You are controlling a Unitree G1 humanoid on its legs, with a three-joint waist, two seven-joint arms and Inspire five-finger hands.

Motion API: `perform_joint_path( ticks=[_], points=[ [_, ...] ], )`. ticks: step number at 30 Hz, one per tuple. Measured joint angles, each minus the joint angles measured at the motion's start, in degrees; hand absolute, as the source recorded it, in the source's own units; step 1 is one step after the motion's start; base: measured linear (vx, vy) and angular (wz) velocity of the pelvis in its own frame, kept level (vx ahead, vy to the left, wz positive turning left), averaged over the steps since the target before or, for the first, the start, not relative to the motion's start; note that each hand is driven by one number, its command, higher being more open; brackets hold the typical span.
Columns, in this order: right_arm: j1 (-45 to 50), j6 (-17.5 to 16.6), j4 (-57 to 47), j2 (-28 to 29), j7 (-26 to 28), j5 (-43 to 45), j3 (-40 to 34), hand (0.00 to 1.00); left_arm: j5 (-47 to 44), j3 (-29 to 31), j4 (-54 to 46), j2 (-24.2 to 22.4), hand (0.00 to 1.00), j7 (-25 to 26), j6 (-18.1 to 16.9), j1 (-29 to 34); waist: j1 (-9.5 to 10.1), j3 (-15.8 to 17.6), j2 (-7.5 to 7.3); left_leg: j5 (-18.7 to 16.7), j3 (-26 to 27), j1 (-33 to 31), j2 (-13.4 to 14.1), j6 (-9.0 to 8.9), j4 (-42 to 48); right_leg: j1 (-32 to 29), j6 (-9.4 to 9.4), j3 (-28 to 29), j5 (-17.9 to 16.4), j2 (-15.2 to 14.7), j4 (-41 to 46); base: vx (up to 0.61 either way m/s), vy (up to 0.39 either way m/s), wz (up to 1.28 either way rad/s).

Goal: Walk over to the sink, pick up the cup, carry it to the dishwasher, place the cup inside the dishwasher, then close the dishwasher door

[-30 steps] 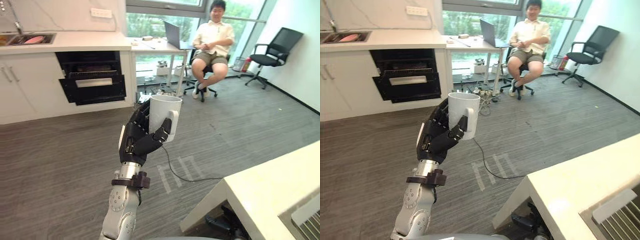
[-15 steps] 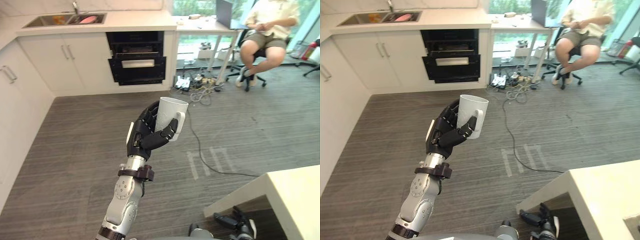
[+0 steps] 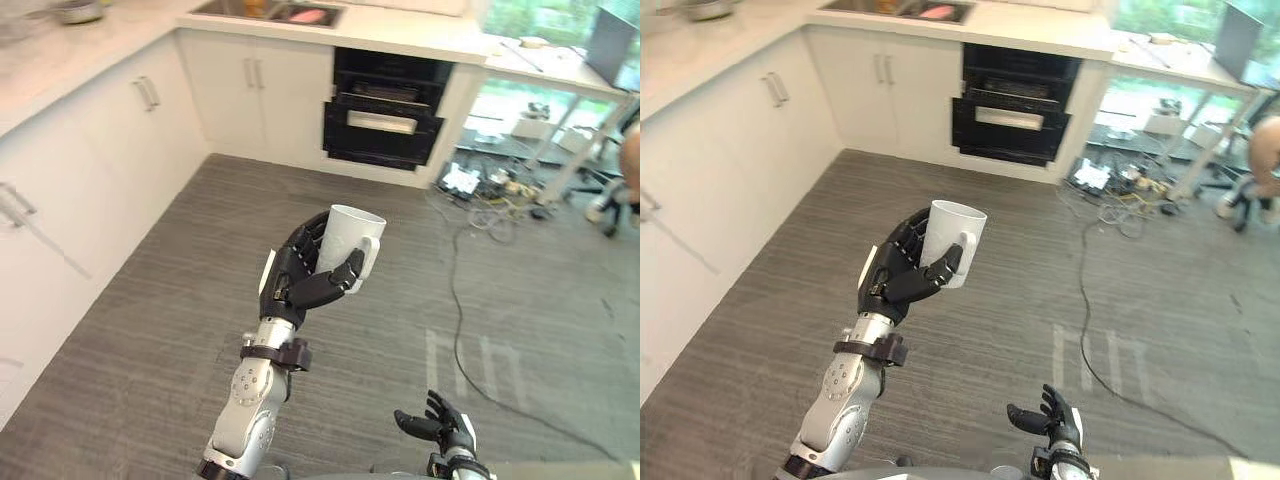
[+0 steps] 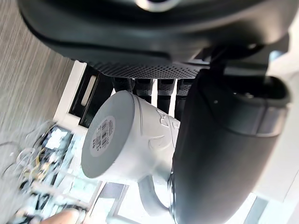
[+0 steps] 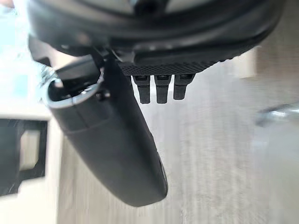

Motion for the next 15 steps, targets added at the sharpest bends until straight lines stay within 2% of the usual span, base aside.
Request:
perform_joint_path(
  ticks=[1, 2, 3, 4, 5, 6, 7, 8, 10, 11, 12, 13, 14, 15],
  points=[
    [-0.1, -0.2, -2.5, -0.2, -0.3, -1.3, 0.4, 0.90, 0.0, 1.4, -0.8, -0.2, 0.30, 0.0, 0.0, 1.5, 0.09, 0.1, 0.10, -1.5, 1.2, -3.3, 1.2, -2.33, 7.4, 1.7, 0.11, -1.8, -0.5, 0.3, 0.0, 0.08, -0.067, 0.55],
    [0.0, -0.3, -3.8, -0.2, -0.3, -1.7, 0.8, 0.90, 0.0, 1.9, -1.5, -0.5, 0.30, 0.0, 0.1, 2.2, 0.19, 0.3, 0.25, -2.1, 2.4, -5.1, 2.2, -3.30, 11.7, 2.4, 0.12, -2.3, -0.6, 0.5, 0.0, 0.06, -0.058, 0.63],
    [0.1, -0.5, -6.9, -0.6, -0.4, -2.2, 1.7, 0.90, 0.0, 3.4, -3.7, -1.5, 0.30, 0.0, 0.1, 3.8, 0.94, 1.7, 0.58, -2.3, 6.8, -8.6, 5.5, -3.94, 20.8, 4.6, -0.15, -3.1, -0.7, 1.9, -0.8, 0.02, -0.024, 0.34],
    [0.4, -0.7, -8.3, -0.7, -0.4, -2.5, 1.8, 0.90, -0.1, 4.0, -4.8, -2.0, 0.30, 0.0, 0.1, 4.5, 1.47, 2.1, 0.49, -1.8, 9.0, -10.1, 7.1, -4.58, 24.5, 5.8, -0.57, -3.5, -1.1, 2.3, -1.8, 0.02, -0.028, 0.32],
    [0.8, -1.2, -10.4, -0.9, -0.8, -3.4, 1.6, 0.90, -0.1, 4.9, -6.1, -2.4, 0.30, 0.0, -0.3, 5.3, 2.91, 2.8, -0.63, -3.3, 13.3, -12.4, 9.8, -4.04, 29.5, 8.4, -0.69, -4.1, -2.7, 2.2, -4.7, 0.01, -0.028, 0.45],
    [0.1, -1.5, -10.6, -1.7, -1.7, -3.6, 1.2, 0.90, -0.1, 5.1, -6.2, -2.6, 0.30, -0.1, -0.7, 5.3, 2.87, 3.0, -0.16, -5.8, 14.7, -14.0, 11.2, -2.54, 28.3, 9.7, -0.56, -5.8, -3.4, 2.3, -5.9, 0.02, -0.008, 0.57],
    [-0.4, -1.5, -10.6, -2.2, -2.1, -3.6, 1.0, 0.90, -0.1, 5.1, -6.2, -2.5, 0.30, -0.3, -0.7, 5.3, 2.76, 3.0, -0.17, -6.1, 15.0, -14.9, 11.2, -2.07, 26.3, 9.8, -0.22, -6.5, -3.8, 1.8, -6.2, 0.09, 0.110, 0.73],
    [-2.2, -1.5, -9.9, -3.9, -3.1, -3.6, 0.8, 0.90, -0.1, 5.2, -6.2, -2.5, 0.30, -0.7, -0.8, 5.3, 2.79, 3.0, -0.18, -5.9, 15.0, -18.0, 10.5, -1.90, 19.1, 9.6, 1.43, -7.7, -4.8, -0.1, -6.3, 0.13, 0.172, 0.46],
    [-3.3, -1.5, -9.0, -5.1, -3.5, -3.7, 0.8, 0.90, -0.1, 5.2, -6.2, -2.6, 0.30, -0.6, -0.8, 5.5, 2.98, 2.8, 0.14, -1.1, 16.2, -18.3, 10.0, -0.33, 16.7, 9.4, 2.79, -7.3, -5.8, -1.5, -6.2, 0.23, 0.260, 0.18],
    [-4.0, -1.4, -8.8, -5.0, -4.3, -3.7, 1.2, 0.90, -0.1, 5.4, -6.2, -2.1, 0.30, -0.4, -0.8, 5.5, 3.00, 2.5, -0.73, -3.4, 17.1, -19.0, 7.8, 2.42, 17.9, 9.2, 1.84, -6.4, -7.0, -3.1, -6.1, 0.42, 0.363, 0.09],
    [-4.5, -1.4, -8.9, -5.0, -4.1, -3.8, 1.4, 0.90, -0.1, 6.4, -6.2, -2.3, 0.30, -0.4, -0.8, 5.4, 2.76, 2.5, -0.68, -5.7, 17.4, -20.3, 6.8, 3.76, 20.6, 8.5, 2.47, -4.4, -6.8, -4.2, -4.3, 0.45, 0.360, 0.12],
    [-4.8, -1.4, -8.6, -4.8, -4.0, -3.8, 1.5, 0.90, -0.1, 6.7, -6.1, -2.3, 0.30, -0.1, -0.7, 5.4, 2.71, 2.5, -0.68, -6.6, 17.6, -20.4, 6.3, 4.83, 21.5, 7.6, 3.02, -3.3, -6.8, -4.8, -1.7, 0.44, 0.321, 0.23],
    [-5.0, -1.3, -8.1, -4.0, -4.0, -3.9, 1.4, 0.90, -0.2, 6.7, -5.7, -2.1, 0.30, 0.4, -0.4, 5.4, 2.42, 2.5, -0.72, -8.4, 17.6, -19.0, 4.8, 5.70, 22.0, 4.7, 4.07, -1.5, -6.3, -6.1, 7.3, 0.48, 0.283, 0.31],
    [-4.9, -1.2, -7.4, -3.2, -3.9, -4.2, 1.4, 0.90, -0.2, 6.7, -5.2, -1.7, 0.30, 0.6, -0.2, 5.4, 2.17, 2.7, -1.02, -9.6, 17.2, -16.2, 3.3, 6.36, 21.3, 1.2, 7.38, 1.2, -3.3, -7.0, 18.8, 0.50, 0.237, 0.40]
  ],
)
